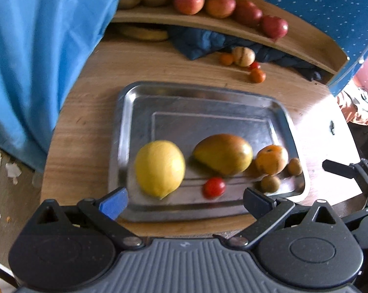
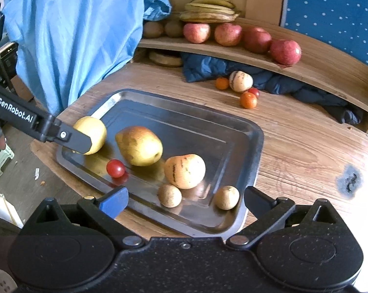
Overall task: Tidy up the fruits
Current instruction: 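Withdraw both open tools from the tray toward the fruits under the shelf, then lower the left tool to a tangerine while the right tool approaches another tangerine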
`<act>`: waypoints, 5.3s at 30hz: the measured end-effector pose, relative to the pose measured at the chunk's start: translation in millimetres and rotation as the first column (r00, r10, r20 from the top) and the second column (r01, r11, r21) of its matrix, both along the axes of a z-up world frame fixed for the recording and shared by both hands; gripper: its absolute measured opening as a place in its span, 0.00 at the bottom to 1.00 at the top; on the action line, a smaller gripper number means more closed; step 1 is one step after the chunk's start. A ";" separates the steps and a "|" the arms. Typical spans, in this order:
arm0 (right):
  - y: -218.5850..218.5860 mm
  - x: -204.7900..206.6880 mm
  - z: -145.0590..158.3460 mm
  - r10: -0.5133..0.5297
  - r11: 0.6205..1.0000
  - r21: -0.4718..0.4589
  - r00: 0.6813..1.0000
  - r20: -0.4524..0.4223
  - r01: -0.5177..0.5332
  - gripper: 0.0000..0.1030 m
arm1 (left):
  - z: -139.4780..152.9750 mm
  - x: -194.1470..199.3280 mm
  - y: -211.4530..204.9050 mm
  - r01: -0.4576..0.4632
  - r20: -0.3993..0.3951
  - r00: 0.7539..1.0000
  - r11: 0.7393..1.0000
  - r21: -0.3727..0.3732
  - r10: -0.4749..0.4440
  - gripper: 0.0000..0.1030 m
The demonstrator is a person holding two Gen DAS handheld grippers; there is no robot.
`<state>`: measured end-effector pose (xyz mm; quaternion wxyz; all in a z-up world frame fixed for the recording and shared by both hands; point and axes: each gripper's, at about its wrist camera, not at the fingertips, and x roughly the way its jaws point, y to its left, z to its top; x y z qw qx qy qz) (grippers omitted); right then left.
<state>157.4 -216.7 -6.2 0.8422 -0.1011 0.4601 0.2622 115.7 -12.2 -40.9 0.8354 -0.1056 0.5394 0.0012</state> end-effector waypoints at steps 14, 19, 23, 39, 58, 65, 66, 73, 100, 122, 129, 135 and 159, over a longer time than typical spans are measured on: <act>16.0 1.4 -1.5 0.075 0.997 0.018 0.997 -0.018 -0.075 0.99 | -6.9 -11.8 14.5 -0.073 -0.064 0.995 0.997 0.038 0.075 0.99; 20.2 3.3 -0.5 0.097 0.995 0.035 0.995 -0.009 -0.096 0.99 | -7.1 -10.7 19.2 -0.093 -0.069 0.993 0.995 0.046 0.096 0.99; 22.9 5.9 0.3 0.105 0.993 0.052 0.994 -0.004 -0.105 0.99 | -7.1 -9.7 22.6 -0.109 -0.074 0.991 0.993 0.049 0.112 0.99; 34.7 32.9 0.8 0.082 0.991 0.103 0.997 0.011 -0.082 0.99 | -3.4 28.0 32.2 -0.094 -0.072 0.993 0.993 0.069 0.099 0.99; 24.0 78.9 2.5 -0.102 0.992 0.083 0.994 0.040 0.098 0.99 | -1.1 118.6 23.9 0.047 -0.033 0.998 0.998 0.052 -0.046 0.99; 16.3 89.5 -3.0 -0.178 0.983 0.044 0.983 0.036 0.176 0.99 | -7.4 152.7 8.8 0.090 -0.017 0.996 0.996 0.024 -0.089 0.99; 15.1 91.3 -4.0 -0.189 0.982 0.039 0.981 0.037 0.187 0.99 | -8.0 156.7 7.0 0.092 -0.014 0.996 0.996 0.021 -0.092 0.99; 12.5 106.7 -11.7 -0.259 0.966 -0.008 0.965 0.039 0.259 0.99 | -19.3 183.6 -7.4 0.122 -0.018 0.992 0.993 -0.008 -0.122 0.99; 21.4 198.7 -54.1 -0.433 0.893 -0.130 0.901 0.023 0.432 0.99 | -66.7 279.0 -45.9 0.271 -0.075 0.958 0.959 -0.082 -0.277 0.99; 33.4 224.4 -61.6 -0.369 0.920 -0.141 0.929 0.007 0.366 0.94 | -66.8 288.2 -33.5 0.238 -0.022 0.970 0.964 -0.121 -0.242 0.84; 36.5 229.7 -63.6 -0.358 0.925 -0.139 0.934 0.005 0.355 0.83 | -62.8 290.5 -32.6 0.228 -0.007 0.973 0.967 -0.117 -0.230 0.70; 39.3 232.6 -67.4 -0.352 0.928 -0.133 0.936 -0.003 0.349 0.80 | -61.4 290.7 -28.2 0.227 0.016 0.974 0.964 -0.140 -0.227 0.58; 30.8 243.1 -80.8 -0.369 0.927 -0.088 0.929 -0.039 0.364 0.37 | -68.9 296.5 -31.8 0.245 0.041 0.970 0.954 -0.171 -0.241 0.31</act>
